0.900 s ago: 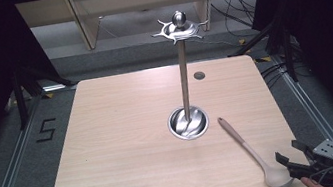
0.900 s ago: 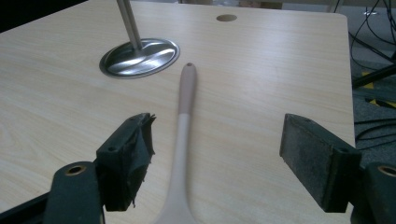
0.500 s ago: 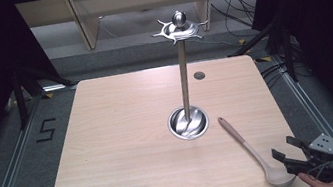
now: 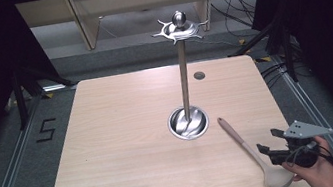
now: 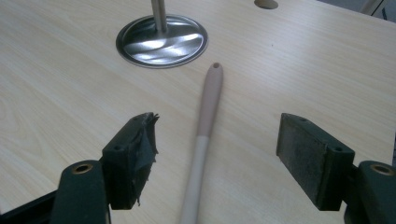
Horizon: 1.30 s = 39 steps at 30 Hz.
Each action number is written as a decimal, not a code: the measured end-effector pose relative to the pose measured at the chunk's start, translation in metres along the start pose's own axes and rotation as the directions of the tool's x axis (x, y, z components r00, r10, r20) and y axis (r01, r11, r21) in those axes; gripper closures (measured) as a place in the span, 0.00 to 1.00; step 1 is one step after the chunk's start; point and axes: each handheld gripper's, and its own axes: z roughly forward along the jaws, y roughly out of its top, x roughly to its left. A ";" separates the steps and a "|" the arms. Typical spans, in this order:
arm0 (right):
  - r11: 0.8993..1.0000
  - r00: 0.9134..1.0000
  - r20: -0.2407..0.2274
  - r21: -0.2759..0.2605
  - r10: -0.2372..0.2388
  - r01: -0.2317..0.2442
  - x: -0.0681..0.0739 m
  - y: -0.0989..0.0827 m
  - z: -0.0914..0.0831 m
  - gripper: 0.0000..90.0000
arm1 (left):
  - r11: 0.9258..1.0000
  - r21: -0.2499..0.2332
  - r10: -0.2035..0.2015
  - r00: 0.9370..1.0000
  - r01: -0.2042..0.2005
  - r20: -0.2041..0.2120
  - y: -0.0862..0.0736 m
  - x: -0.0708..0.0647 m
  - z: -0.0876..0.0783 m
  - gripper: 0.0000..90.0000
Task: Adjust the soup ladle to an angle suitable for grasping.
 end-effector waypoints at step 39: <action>0.901 0.996 -0.074 0.428 -0.044 0.072 -0.004 0.033 0.081 0.55 | 1.000 -0.010 -0.001 1.000 0.001 0.014 0.001 0.000 -0.002 0.17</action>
